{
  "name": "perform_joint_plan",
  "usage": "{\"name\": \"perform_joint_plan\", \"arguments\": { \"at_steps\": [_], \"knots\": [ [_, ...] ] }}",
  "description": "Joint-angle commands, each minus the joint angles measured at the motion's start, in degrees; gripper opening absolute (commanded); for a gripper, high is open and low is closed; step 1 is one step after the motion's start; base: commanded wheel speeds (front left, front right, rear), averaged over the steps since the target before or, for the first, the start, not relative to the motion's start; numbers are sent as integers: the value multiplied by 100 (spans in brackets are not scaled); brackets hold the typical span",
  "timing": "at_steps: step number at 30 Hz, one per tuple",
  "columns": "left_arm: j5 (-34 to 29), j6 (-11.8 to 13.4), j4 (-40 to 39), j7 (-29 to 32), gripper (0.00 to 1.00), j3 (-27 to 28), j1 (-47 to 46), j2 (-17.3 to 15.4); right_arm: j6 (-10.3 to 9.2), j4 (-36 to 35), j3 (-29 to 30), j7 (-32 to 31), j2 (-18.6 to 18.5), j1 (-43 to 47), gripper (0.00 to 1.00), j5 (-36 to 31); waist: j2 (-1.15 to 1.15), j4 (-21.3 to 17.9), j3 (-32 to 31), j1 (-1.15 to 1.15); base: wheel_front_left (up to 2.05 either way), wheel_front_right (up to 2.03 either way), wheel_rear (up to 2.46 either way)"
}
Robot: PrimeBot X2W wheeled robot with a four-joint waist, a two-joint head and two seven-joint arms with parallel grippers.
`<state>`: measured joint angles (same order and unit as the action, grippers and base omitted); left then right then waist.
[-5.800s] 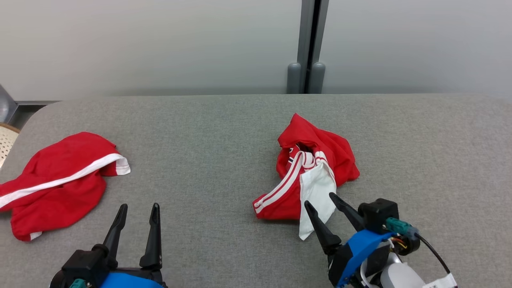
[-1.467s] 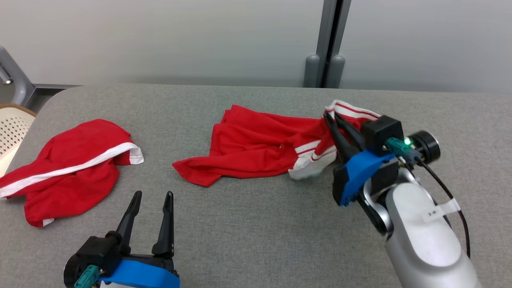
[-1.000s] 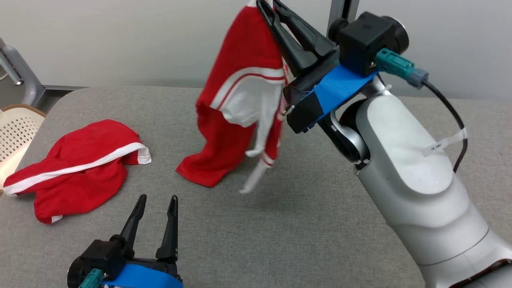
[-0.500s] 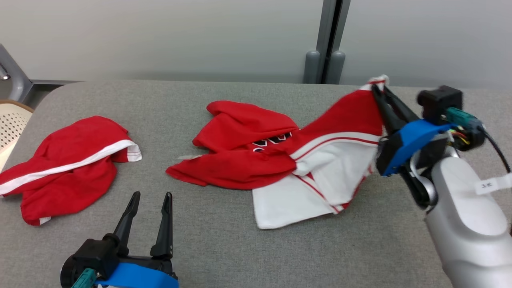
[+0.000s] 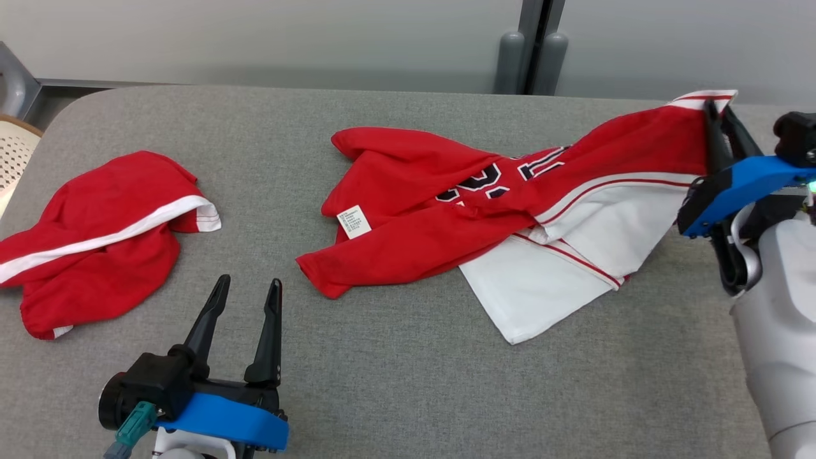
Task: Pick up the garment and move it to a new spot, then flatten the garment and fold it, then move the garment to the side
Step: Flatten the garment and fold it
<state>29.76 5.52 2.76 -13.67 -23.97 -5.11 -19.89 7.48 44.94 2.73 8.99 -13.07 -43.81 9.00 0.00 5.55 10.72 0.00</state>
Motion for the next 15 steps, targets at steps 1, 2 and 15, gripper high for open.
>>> {"name": "perform_joint_plan", "arguments": {
  "at_steps": [1,2,15],
  "knots": [
    [-18,-7,12,9,100,-3,-87,-19,3,234,-88,-112,113,-82,100,-3,0,48,52,0,0,0,0],
    [-19,-7,26,13,100,-8,-95,-23,3,399,-152,-232,126,-129,100,-32,0,56,57,0,0,0,0],
    [89,79,135,-48,100,69,130,-51,2,1375,-85,-1731,510,303,100,-536,0,-202,-343,0,0,0,0]
  ]
}}
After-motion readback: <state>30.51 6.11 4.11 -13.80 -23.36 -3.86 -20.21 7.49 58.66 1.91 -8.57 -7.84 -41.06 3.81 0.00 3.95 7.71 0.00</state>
